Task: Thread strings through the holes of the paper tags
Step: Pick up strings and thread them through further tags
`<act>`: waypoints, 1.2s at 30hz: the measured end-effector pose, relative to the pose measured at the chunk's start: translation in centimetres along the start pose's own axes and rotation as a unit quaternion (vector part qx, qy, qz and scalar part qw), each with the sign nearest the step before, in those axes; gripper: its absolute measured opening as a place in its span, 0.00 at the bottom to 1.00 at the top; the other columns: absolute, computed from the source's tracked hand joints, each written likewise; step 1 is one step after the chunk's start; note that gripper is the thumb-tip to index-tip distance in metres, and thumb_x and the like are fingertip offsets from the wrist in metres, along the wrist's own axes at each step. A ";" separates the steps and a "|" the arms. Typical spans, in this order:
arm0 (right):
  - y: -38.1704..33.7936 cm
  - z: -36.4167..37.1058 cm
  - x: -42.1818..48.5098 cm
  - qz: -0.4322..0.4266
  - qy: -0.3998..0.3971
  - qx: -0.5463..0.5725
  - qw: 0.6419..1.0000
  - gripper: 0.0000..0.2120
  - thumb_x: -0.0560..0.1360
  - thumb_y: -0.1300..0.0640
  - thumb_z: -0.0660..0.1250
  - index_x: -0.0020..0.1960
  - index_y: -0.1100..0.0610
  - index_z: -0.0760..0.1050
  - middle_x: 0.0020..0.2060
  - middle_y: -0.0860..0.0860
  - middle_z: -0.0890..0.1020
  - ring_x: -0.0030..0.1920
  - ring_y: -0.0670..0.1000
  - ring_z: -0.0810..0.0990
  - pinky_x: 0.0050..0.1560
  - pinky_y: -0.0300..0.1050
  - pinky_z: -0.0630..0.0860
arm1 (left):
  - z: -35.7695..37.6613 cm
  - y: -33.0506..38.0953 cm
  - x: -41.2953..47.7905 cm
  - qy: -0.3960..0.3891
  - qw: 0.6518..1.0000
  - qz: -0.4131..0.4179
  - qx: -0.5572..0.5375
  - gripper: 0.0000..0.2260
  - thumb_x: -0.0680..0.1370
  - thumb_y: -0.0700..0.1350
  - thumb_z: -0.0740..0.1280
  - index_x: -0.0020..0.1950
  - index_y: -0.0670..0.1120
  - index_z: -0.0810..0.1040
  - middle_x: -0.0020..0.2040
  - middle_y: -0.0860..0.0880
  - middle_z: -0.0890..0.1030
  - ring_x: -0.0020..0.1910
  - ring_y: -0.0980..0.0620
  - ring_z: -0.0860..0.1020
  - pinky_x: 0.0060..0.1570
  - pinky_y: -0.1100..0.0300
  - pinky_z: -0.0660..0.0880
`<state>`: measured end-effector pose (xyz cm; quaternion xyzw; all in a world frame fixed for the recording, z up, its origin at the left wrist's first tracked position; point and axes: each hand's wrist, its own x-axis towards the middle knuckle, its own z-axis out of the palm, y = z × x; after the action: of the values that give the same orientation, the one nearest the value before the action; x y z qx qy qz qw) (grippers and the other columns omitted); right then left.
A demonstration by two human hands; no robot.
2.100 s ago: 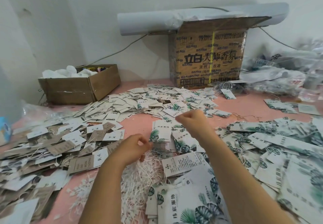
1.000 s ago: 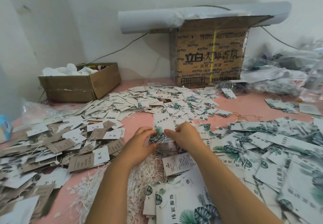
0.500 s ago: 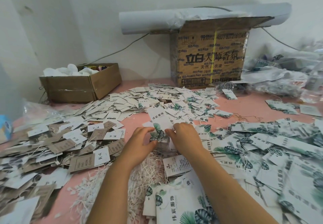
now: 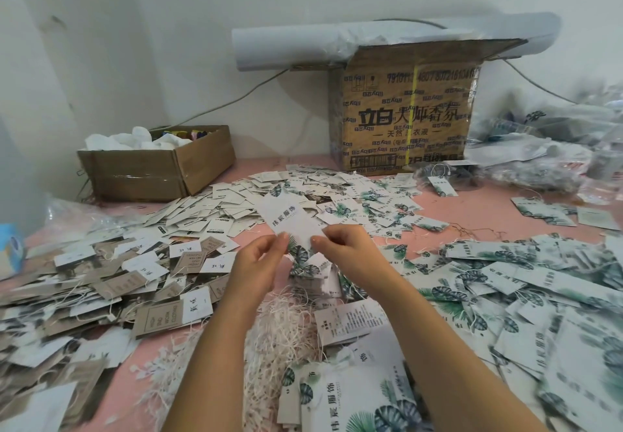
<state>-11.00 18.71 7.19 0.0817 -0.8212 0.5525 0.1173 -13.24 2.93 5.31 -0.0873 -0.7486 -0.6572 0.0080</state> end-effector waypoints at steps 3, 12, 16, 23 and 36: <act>-0.4 0.1 0.0 -0.013 -0.010 -0.057 0.998 0.14 0.77 0.50 0.63 0.34 0.53 0.75 0.18 0.42 0.65 0.20 0.41 0.60 0.23 0.34 0.58 | -0.5 0.1 0.3 -0.009 0.996 0.002 -0.089 0.12 0.70 0.52 0.70 0.42 0.43 0.79 0.21 0.55 0.61 0.20 0.56 0.58 0.22 0.68 0.63; 3.0 -2.8 0.7 0.166 0.065 -0.328 0.928 0.10 0.76 0.56 0.65 0.51 0.62 0.78 0.41 0.54 0.82 0.33 0.50 0.77 0.37 0.41 0.76 | -0.4 -0.5 0.5 -0.003 0.999 -0.002 -0.044 0.11 0.76 0.45 0.69 0.34 0.44 0.75 0.20 0.56 0.60 0.20 0.57 0.56 0.21 0.68 0.60; 3.8 -2.1 0.2 0.206 -0.007 -0.398 0.894 0.18 0.74 0.50 0.68 0.59 0.59 0.72 0.49 0.52 0.78 0.47 0.52 0.77 0.44 0.44 0.73 | -0.4 -0.5 0.5 0.000 1.000 0.000 -0.029 0.12 0.75 0.45 0.69 0.33 0.43 0.75 0.20 0.56 0.61 0.19 0.57 0.57 0.21 0.68 0.60; 3.9 -1.9 0.1 0.223 0.010 -0.399 0.889 0.12 0.73 0.53 0.69 0.48 0.56 0.68 0.41 0.49 0.74 0.43 0.51 0.75 0.44 0.46 0.75 | -0.4 -0.5 0.5 0.000 1.000 -0.004 -0.022 0.13 0.75 0.46 0.70 0.32 0.44 0.75 0.20 0.56 0.61 0.20 0.57 0.57 0.22 0.66 0.60; 3.1 -3.7 0.8 0.161 0.172 -0.019 0.972 0.13 0.77 0.57 0.64 0.36 0.59 0.67 0.28 0.52 0.69 0.25 0.49 0.66 0.26 0.41 0.62 | -0.2 -0.3 0.4 -0.022 0.999 -0.033 -0.006 0.12 0.76 0.45 0.69 0.34 0.43 0.74 0.20 0.56 0.63 0.20 0.57 0.58 0.22 0.66 0.58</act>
<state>-12.26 23.33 5.99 -0.1499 -0.8017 0.5539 0.1674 -13.67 2.75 5.06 -0.0770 -0.7468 -0.6599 -0.0300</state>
